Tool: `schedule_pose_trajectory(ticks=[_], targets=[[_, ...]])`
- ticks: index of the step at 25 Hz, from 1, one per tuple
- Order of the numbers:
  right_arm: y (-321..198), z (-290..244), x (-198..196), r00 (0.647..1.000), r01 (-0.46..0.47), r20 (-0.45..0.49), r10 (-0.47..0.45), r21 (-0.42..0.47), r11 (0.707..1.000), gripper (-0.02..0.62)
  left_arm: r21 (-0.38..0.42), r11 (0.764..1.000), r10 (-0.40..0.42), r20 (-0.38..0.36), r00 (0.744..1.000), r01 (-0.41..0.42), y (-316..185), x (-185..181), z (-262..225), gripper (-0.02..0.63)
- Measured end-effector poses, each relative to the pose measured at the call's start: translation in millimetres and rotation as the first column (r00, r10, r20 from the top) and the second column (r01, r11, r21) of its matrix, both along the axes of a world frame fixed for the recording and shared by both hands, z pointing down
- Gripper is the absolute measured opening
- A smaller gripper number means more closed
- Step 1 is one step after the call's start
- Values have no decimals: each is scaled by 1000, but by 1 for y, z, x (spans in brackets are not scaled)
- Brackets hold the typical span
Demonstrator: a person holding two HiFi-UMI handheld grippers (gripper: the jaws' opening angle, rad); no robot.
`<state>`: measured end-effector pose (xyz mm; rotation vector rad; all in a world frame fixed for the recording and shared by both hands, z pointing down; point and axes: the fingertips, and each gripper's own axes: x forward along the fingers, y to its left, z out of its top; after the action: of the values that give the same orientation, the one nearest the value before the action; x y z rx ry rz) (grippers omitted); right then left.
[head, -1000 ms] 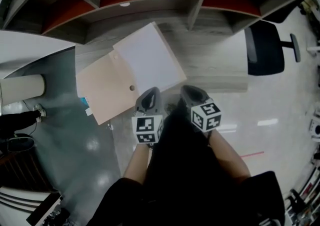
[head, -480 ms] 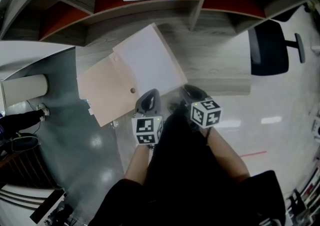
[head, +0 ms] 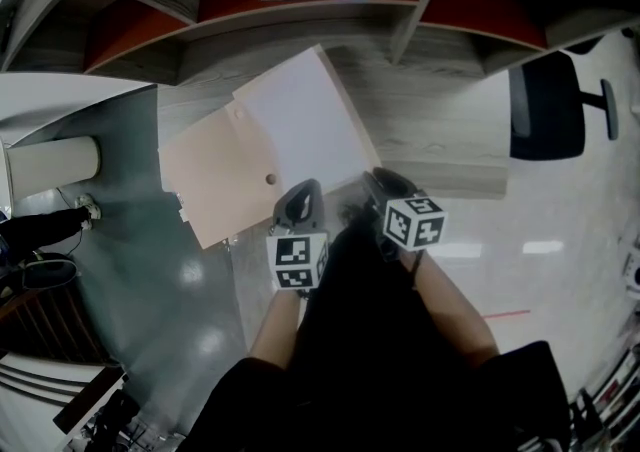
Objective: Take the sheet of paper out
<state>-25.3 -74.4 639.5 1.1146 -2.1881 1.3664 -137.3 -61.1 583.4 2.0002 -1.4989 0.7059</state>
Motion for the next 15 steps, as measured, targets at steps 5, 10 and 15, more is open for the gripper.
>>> schedule_pose_trajectory(ticks=[5, 10, 15], targets=[[-3, 7, -5, 1000, 3, 11, -2, -28, 1000, 106, 2, 1000, -12, 4, 1000, 12, -2, -3, 0, 43], [-4, 12, -8, 1000, 5, 17, -4, -57, 998, 107, 0, 999, -32, 10, 999, 32, -2, -9, -1, 43], [-5, 15, -11, 1000, 7, 23, -5, -71, 997, 107, -11, 999, -48, 18, 999, 48, 2, -15, 2, 43]])
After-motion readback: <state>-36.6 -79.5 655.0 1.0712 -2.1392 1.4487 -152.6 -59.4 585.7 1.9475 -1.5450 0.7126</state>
